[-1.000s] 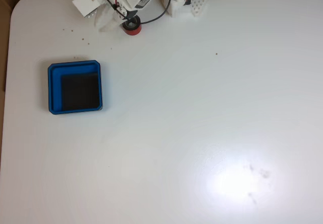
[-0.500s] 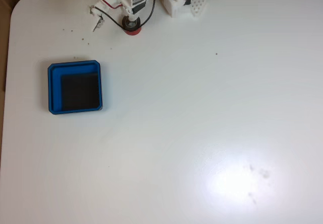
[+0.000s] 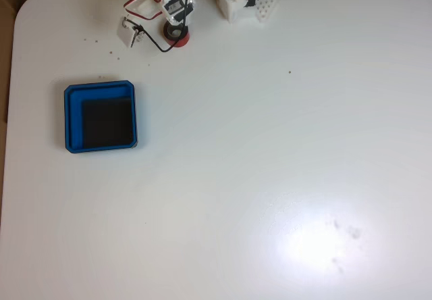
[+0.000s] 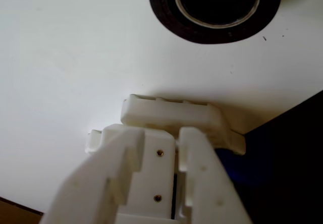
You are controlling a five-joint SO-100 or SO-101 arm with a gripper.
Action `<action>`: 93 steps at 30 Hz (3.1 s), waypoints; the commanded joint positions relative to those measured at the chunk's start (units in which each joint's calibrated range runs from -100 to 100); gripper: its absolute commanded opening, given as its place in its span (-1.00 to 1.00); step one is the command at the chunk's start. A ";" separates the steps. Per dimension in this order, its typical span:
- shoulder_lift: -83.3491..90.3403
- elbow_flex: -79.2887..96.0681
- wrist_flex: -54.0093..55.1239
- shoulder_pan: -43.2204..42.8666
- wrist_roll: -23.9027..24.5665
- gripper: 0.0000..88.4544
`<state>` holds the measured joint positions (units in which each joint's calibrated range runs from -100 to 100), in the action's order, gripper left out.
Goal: Pick the red roll and drop it in the blue box
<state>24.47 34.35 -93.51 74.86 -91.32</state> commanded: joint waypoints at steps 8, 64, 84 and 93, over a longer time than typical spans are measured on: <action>-1.31 -2.81 6.22 1.69 0.17 -0.90; -10.34 -1.91 7.87 3.15 -0.53 -0.61; -19.20 -2.45 8.61 2.27 -0.45 -0.61; -19.87 -2.36 13.07 2.27 -0.45 -0.61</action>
<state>4.40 33.81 -82.43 77.24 -91.40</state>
